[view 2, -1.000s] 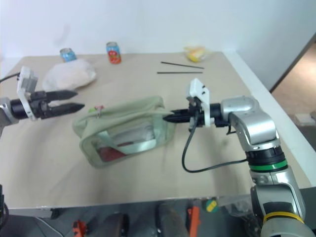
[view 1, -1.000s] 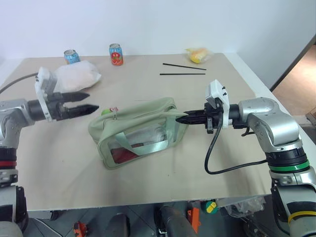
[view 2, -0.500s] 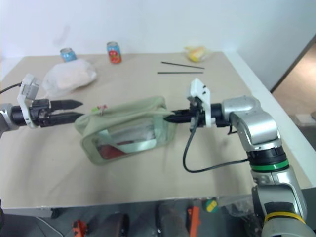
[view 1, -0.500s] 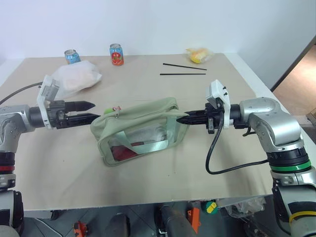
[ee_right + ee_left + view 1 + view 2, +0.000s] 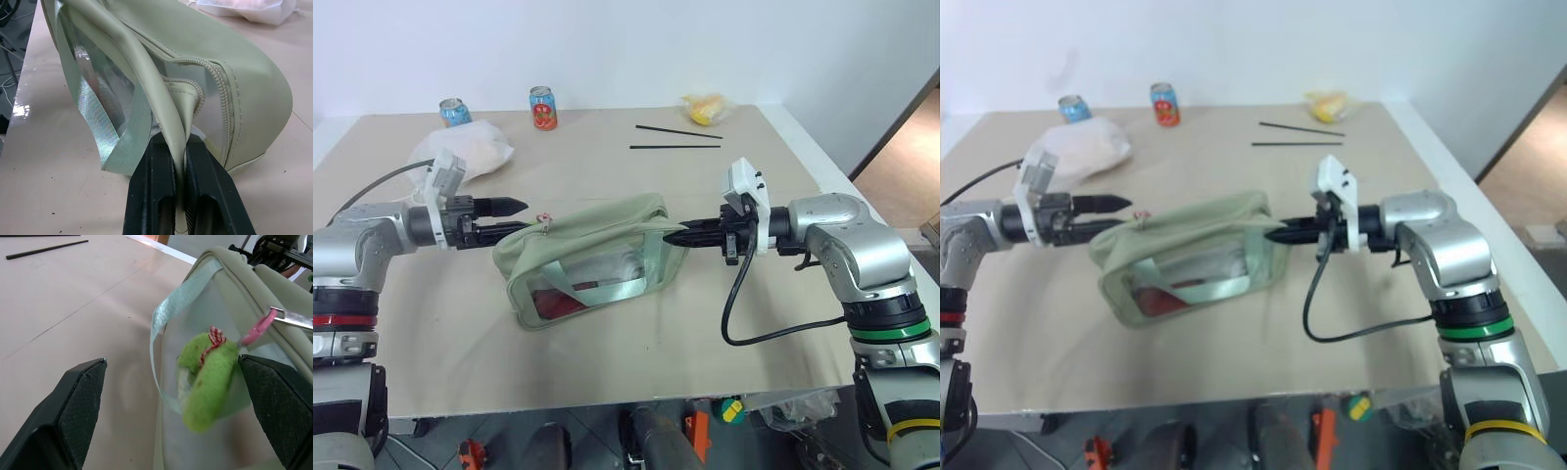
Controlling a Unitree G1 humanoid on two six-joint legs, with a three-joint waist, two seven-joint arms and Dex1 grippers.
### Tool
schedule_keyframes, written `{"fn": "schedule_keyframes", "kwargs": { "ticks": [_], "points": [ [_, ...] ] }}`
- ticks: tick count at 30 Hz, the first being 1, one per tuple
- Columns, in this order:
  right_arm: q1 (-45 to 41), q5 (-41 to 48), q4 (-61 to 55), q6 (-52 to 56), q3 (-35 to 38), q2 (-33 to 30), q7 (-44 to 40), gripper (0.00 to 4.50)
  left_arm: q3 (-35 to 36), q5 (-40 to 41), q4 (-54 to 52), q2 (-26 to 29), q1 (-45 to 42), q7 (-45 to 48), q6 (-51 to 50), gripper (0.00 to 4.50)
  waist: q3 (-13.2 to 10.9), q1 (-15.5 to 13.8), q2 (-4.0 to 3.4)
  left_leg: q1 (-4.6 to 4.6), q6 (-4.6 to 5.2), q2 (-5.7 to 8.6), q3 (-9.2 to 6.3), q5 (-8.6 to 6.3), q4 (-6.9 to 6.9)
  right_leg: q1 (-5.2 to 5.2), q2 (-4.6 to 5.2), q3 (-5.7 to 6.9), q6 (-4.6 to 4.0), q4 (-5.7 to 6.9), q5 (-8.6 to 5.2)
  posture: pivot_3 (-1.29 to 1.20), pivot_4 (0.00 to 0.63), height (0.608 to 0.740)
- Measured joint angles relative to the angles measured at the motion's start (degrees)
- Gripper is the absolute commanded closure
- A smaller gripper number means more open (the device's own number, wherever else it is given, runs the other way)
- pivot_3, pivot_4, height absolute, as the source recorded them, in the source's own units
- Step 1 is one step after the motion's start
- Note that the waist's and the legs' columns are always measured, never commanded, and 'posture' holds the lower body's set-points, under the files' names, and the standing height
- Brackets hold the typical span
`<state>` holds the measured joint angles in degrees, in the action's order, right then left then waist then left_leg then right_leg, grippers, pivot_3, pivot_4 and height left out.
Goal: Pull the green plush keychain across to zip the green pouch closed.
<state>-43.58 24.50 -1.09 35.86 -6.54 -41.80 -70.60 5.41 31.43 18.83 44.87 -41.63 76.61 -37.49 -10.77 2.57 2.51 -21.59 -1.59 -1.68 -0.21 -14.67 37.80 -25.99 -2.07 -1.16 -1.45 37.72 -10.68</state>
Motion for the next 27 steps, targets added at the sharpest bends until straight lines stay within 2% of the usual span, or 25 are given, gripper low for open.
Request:
{"fn": "schedule_keyframes", "kwargs": {
  "ticks": [11,14,17,25,26,27],
  "points": [
    [0.0,0.0,-0.4,0.2,0.0,-0.6,0.5,4.50,-0.6,0.4,-1.2,1.5,1.0,4.2,-0.8,0.03,0.0,0.0,0.00,0.00,0.00,0.00,-0.02,0.00,0.01,0.00,-0.01,0.02,0.00,0.00,0.00,0.00,0.150,0.740],
    [0.0,0.0,-0.3,0.0,0.0,-0.5,0.5,4.50,-0.6,0.6,-1.9,1.5,1.1,4.9,-1.5,0.81,0.0,0.0,0.00,0.00,0.00,0.00,-0.01,0.00,0.03,0.00,0.00,0.01,0.00,0.00,0.00,0.00,0.150,0.740],
    [0.0,0.0,-0.2,-0.1,0.0,-0.5,0.5,4.50,-0.6,0.4,-2.1,1.5,1.2,4.7,-1.5,1.82,0.0,0.0,0.00,0.00,0.00,0.00,-0.01,0.00,0.03,0.00,0.00,0.01,0.00,0.00,0.00,0.00,0.150,0.740],
    [0.0,0.0,0.1,-0.2,0.0,-0.5,0.5,4.50,-1.0,-2.1,-2.0,1.5,1.6,2.5,0.1,1.82,0.0,0.0,0.00,0.00,0.00,0.00,-0.01,0.00,0.03,0.00,0.00,0.00,0.00,0.00,0.00,0.00,0.150,0.740],
    [0.0,0.0,0.1,-0.3,0.0,-0.5,0.5,4.50,-1.0,-2.1,-2.0,1.5,1.9,2.7,0.1,2.38,0.0,0.0,0.00,0.00,0.00,0.00,-0.01,0.00,0.03,0.00,0.00,0.00,0.00,0.00,0.00,0.00,0.150,0.740],
    [0.0,0.0,0.1,-0.3,0.0,-0.5,0.5,4.50,-1.0,-2.0,-2.0,1.5,2.2,2.8,0.0,2.71,0.0,0.0,0.00,0.00,0.00,0.00,-0.01,0.00,0.03,0.00,0.00,0.01,0.00,0.00,0.00,0.00,0.150,0.740]
  ]
}}
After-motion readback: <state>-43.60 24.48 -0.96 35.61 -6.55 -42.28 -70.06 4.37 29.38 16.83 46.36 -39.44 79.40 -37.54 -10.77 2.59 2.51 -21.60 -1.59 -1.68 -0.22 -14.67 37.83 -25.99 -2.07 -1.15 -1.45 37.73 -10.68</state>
